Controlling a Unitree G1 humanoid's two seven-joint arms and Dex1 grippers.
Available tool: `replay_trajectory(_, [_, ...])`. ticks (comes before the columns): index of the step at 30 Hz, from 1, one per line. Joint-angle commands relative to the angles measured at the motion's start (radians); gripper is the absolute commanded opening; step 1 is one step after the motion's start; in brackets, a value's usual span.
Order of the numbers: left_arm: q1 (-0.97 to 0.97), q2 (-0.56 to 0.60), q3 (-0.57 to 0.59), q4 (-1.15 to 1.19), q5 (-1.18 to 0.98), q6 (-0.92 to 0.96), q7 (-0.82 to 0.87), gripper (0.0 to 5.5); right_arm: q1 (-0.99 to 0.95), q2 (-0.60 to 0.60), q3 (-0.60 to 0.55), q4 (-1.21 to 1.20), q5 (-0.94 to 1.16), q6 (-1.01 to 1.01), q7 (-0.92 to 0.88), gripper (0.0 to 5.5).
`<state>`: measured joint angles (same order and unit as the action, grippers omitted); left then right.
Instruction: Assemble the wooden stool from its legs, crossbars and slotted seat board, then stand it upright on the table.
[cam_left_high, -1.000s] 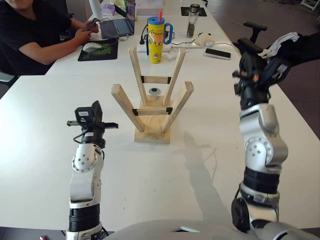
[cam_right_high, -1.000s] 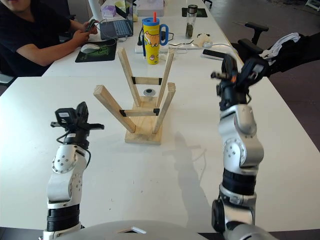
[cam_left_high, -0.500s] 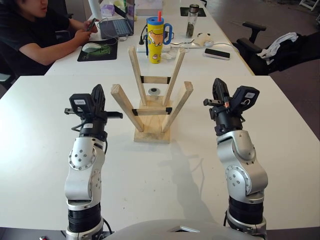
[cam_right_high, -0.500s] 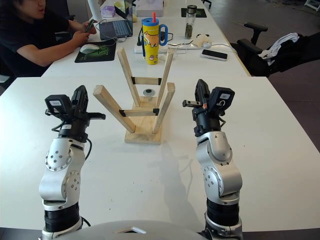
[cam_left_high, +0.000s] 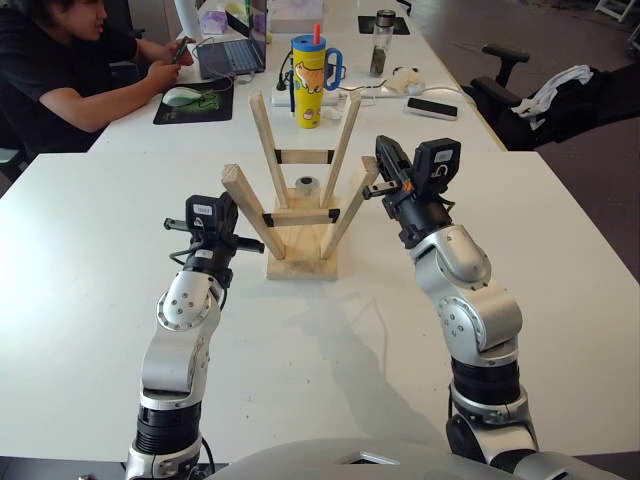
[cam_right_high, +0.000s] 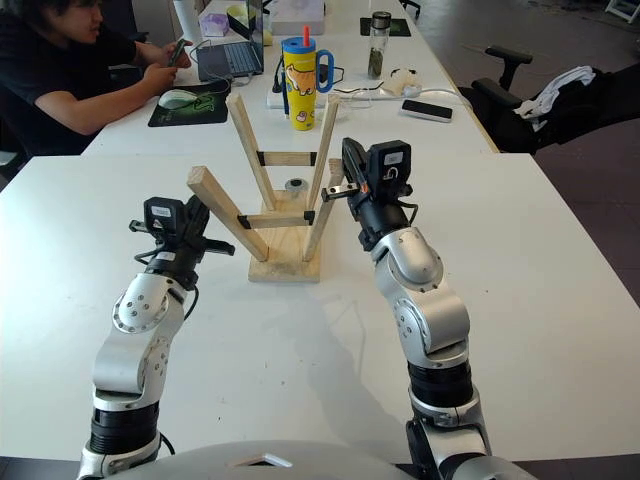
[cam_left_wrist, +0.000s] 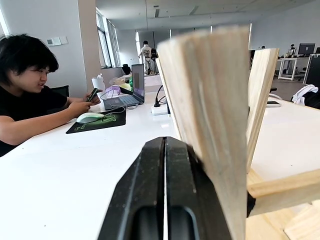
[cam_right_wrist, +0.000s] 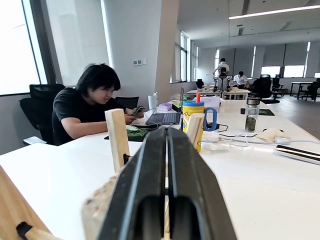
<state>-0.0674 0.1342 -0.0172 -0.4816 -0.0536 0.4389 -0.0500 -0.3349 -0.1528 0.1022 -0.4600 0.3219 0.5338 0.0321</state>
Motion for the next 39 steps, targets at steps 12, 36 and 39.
replay_trajectory(12, [-0.041,-0.041,0.237,0.003,0.002,-0.098,0.156,0.0,0.071,0.186,-0.298,0.043,0.055,-0.024,-0.22,0.01])
replay_trajectory(36, [0.093,0.084,-0.027,0.205,0.023,0.009,-0.08,0.0,-0.171,-0.065,-0.265,0.187,0.224,0.017,0.212,0.01])
replay_trajectory(39, [0.091,0.071,0.0,0.243,0.026,-0.027,-0.057,0.0,-0.351,-0.103,-0.381,0.174,0.317,-0.032,0.205,0.01])
